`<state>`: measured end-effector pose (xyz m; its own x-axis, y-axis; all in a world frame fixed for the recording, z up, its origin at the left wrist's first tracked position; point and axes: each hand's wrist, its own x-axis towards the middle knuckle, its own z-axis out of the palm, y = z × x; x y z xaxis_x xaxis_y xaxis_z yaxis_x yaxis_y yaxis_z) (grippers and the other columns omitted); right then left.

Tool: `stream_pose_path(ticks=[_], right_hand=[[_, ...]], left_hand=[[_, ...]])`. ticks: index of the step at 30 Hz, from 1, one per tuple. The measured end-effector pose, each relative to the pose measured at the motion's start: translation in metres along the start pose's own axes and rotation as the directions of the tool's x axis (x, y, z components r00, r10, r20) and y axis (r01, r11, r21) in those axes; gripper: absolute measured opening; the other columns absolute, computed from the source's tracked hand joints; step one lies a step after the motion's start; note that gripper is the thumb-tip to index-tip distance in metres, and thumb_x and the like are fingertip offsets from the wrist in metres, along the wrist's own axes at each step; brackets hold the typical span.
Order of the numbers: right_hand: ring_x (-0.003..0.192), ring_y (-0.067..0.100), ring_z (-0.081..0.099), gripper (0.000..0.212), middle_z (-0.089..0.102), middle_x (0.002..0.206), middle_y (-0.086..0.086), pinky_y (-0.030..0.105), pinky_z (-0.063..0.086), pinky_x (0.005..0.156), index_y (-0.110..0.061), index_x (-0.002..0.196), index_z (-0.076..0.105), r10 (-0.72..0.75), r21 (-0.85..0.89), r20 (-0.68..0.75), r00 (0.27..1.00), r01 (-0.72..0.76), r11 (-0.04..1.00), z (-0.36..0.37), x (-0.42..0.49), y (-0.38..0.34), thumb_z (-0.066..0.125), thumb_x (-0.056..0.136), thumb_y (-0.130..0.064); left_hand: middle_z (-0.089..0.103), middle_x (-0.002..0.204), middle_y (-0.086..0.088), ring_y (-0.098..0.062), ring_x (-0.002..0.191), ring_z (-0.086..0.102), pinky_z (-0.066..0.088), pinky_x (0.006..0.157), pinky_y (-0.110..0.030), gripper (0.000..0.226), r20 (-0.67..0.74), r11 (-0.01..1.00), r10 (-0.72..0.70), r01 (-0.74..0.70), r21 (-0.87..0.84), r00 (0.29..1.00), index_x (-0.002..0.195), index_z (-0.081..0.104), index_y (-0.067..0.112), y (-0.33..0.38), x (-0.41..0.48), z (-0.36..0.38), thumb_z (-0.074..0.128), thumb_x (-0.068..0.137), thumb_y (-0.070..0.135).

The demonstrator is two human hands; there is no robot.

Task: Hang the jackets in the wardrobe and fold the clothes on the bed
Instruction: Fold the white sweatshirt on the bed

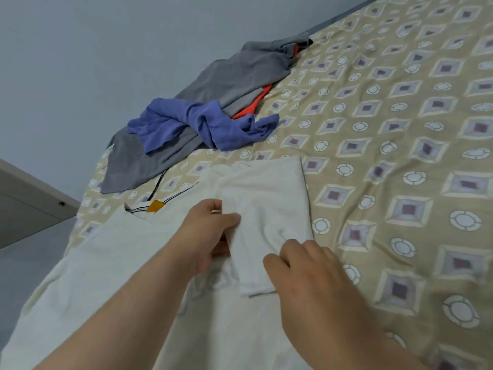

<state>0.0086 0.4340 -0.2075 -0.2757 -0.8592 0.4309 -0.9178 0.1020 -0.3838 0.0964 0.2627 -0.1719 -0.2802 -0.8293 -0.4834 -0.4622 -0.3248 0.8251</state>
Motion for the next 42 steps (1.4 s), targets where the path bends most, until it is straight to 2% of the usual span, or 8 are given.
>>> stream_pose_path(ticks=[9, 17, 22, 26, 30, 34, 39, 42], right_hand=[[0.046, 0.01, 0.047, 0.018, 0.05, 0.058, -0.011, 0.025, 0.016, 0.05, -0.028, 0.057, 0.059, -0.279, -0.057, 0.046, 0.959, 0.281, 0.958, 0.0, -0.002, -0.013, 0.051, 0.054, -0.013], [0.056, 0.012, 0.054, 0.014, 0.061, 0.067, -0.01, 0.023, 0.044, 0.052, -0.026, 0.061, 0.067, -0.354, 0.183, -0.099, 0.93, 0.367, 0.912, 0.009, 0.003, -0.006, 0.055, 0.064, -0.019], [0.075, 0.015, 0.068, 0.024, 0.072, 0.092, -0.005, 0.03, 0.057, 0.065, -0.026, 0.07, 0.07, -0.203, 0.098, 0.155, 0.967, 0.19, 0.977, 0.01, -0.003, -0.001, 0.077, 0.046, -0.028], [0.094, 0.018, 0.072, 0.033, 0.074, 0.109, 0.0, 0.034, 0.058, 0.081, -0.023, 0.084, 0.078, -0.144, 0.143, 0.127, 0.981, 0.125, 0.982, 0.01, 0.0, -0.004, 0.071, 0.056, -0.039], [0.11, 0.023, 0.068, 0.067, 0.071, 0.12, 0.01, 0.041, 0.036, 0.097, -0.012, 0.105, 0.079, -0.091, -0.056, 0.249, 0.964, 0.108, 0.993, 0.019, -0.002, 0.005, 0.08, 0.055, -0.056], [0.111, 0.026, 0.068, 0.07, 0.07, 0.121, 0.013, 0.042, 0.034, 0.098, -0.008, 0.109, 0.077, -0.058, -0.092, 0.288, 0.956, 0.088, 0.992, 0.025, -0.005, 0.007, 0.042, 0.072, -0.056], [0.112, 0.03, 0.067, 0.082, 0.068, 0.123, 0.014, 0.041, 0.032, 0.1, -0.004, 0.112, 0.074, -0.063, -0.088, 0.228, 0.972, 0.085, 0.992, 0.028, -0.005, 0.006, 0.01, 0.1, -0.053], [0.115, 0.033, 0.065, 0.075, 0.066, 0.127, 0.015, 0.042, 0.031, 0.101, -0.001, 0.116, 0.072, -0.079, -0.112, 0.218, 0.973, 0.106, 0.988, 0.031, -0.007, 0.006, 0.022, 0.097, -0.055]], left_hand=[[0.073, 0.086, -0.015, -0.037, 0.074, 0.071, 0.059, 0.063, -0.058, 0.008, -0.313, 0.999, -0.027, 0.017, -0.032, 0.949, 0.09, 0.064, 0.014, -0.039, -0.021, -0.026, 0.06, 0.085, 0.01], [0.068, 0.077, 0.005, -0.008, 0.061, 0.066, 0.052, 0.057, -0.032, 0.021, -0.526, 0.975, 0.21, -0.134, 0.18, 0.824, 0.092, 0.059, 0.033, -0.05, -0.019, -0.03, 0.063, 0.087, 0.014], [0.066, 0.103, 0.002, -0.007, 0.082, 0.063, 0.044, 0.067, -0.022, 0.026, -0.528, 0.929, 0.324, -0.16, 0.333, 0.785, 0.113, 0.056, 0.029, -0.057, -0.021, -0.033, 0.064, 0.091, 0.016], [0.039, 0.147, 0.019, -0.003, 0.136, 0.038, 0.032, 0.111, -0.03, 0.046, -0.228, 0.61, 0.709, -0.417, 0.673, 0.668, 0.141, 0.049, 0.03, -0.052, -0.031, -0.031, 0.055, 0.096, 0.041], [-0.032, 0.147, 0.027, 0.003, 0.145, -0.023, -0.014, 0.117, -0.024, 0.075, 0.178, 0.311, 0.472, -0.352, 0.883, 0.863, 0.153, -0.012, 0.037, -0.073, -0.039, -0.019, -0.006, 0.086, 0.07], [-0.039, 0.145, 0.024, 0.008, 0.134, -0.039, -0.025, 0.112, -0.019, 0.064, 0.15, 0.312, 0.444, -0.309, 0.898, 0.884, 0.137, -0.032, 0.043, -0.087, -0.047, -0.019, -0.017, 0.081, 0.07], [0.043, 0.15, -0.012, -0.03, 0.134, 0.047, 0.018, 0.112, -0.029, 0.079, 0.144, 0.303, 0.445, -0.3, 0.905, 0.884, 0.143, 0.048, 0.003, -0.116, -0.082, -0.031, 0.033, 0.083, 0.053], [0.056, 0.139, -0.014, -0.031, 0.124, 0.057, 0.03, 0.103, -0.037, 0.072, 0.127, 0.254, 0.495, -0.283, 0.925, 0.859, 0.132, 0.06, 0.002, -0.123, -0.082, -0.03, 0.04, 0.082, 0.05]])
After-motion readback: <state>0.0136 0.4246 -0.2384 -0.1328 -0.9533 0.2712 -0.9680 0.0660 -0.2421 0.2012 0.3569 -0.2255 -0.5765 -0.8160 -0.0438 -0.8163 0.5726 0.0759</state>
